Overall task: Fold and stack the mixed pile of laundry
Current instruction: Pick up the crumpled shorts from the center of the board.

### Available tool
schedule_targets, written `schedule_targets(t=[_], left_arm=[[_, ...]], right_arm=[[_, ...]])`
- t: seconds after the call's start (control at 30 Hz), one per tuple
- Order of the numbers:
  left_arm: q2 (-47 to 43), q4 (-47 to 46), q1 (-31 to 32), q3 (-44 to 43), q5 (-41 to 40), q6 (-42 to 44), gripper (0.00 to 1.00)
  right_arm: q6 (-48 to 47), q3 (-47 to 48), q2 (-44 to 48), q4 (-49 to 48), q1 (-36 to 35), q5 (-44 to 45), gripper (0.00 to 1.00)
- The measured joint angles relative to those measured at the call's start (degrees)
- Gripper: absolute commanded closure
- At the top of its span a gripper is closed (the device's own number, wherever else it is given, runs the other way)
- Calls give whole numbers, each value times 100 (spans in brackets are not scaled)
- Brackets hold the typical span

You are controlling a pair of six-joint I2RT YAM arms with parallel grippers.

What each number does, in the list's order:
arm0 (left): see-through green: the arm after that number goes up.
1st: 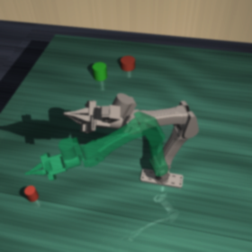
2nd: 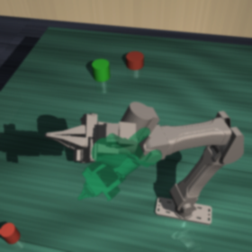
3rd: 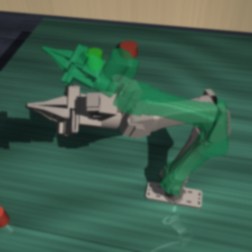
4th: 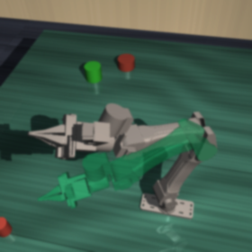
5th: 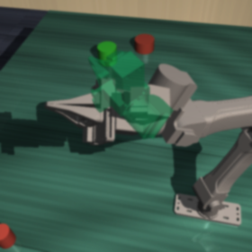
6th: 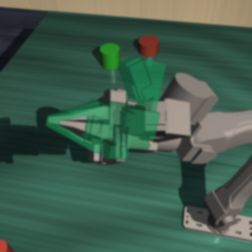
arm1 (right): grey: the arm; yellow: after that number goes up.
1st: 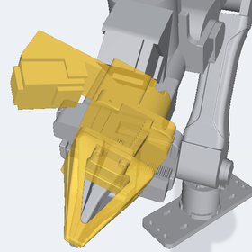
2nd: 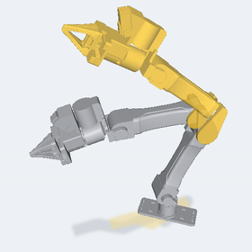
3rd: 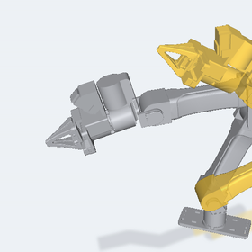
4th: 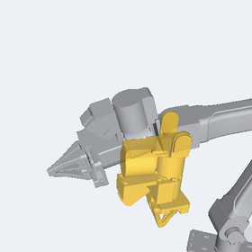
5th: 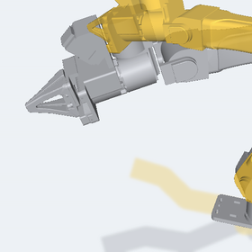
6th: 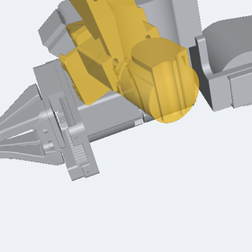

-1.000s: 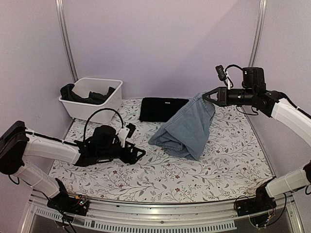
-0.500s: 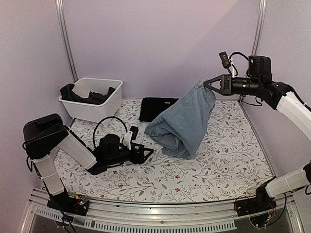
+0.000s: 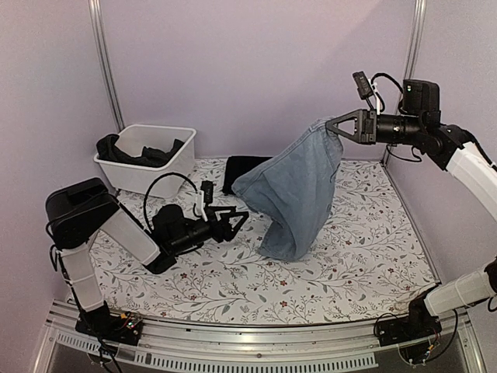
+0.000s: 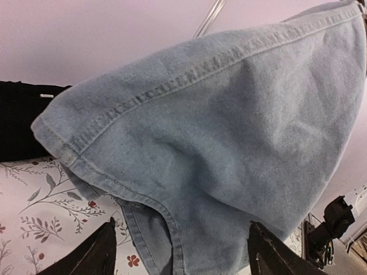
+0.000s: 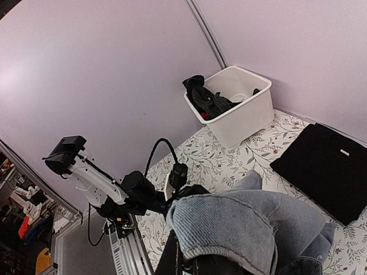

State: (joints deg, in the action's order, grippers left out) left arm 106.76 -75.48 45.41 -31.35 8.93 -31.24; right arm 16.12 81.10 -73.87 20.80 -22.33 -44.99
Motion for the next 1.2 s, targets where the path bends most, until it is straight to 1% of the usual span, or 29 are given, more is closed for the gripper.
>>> schedule_targets(t=[0.1, 0.2, 0.57, 0.8, 1.03, 1.07, 1.1, 1.17, 1.2], left_arm=[[243, -273, -254, -133, 101, -232, 21], [503, -378, -361, -302, 229, -404, 19], [1405, -898, -391, -1071, 828, -782, 20], [1779, -1040, -385, -1099, 951, -1027, 21], [1998, -1060, -302, -1121, 988, -1224, 19], [2052, -1060, -286, -1158, 997, -1257, 20], [2094, -1058, -271, -1198, 1001, -1281, 24], [2124, -1058, -247, -1255, 1019, -1309, 34], [2124, -1071, -238, -1279, 1034, -1305, 42]], right_arm=[[63, 66, 0, 33, 0, -111, 100], [90, 173, 4, 70, 0, -184, 100], [87, 223, 15, 192, 0, -326, 100], [87, 232, 15, 210, 0, -356, 100], [90, 295, 15, 214, 0, -361, 100], [90, 295, 15, 214, 0, -361, 100], [92, 295, 15, 214, 0, -361, 100], [92, 295, 15, 214, 0, -361, 100], [92, 295, 15, 214, 0, -361, 100]])
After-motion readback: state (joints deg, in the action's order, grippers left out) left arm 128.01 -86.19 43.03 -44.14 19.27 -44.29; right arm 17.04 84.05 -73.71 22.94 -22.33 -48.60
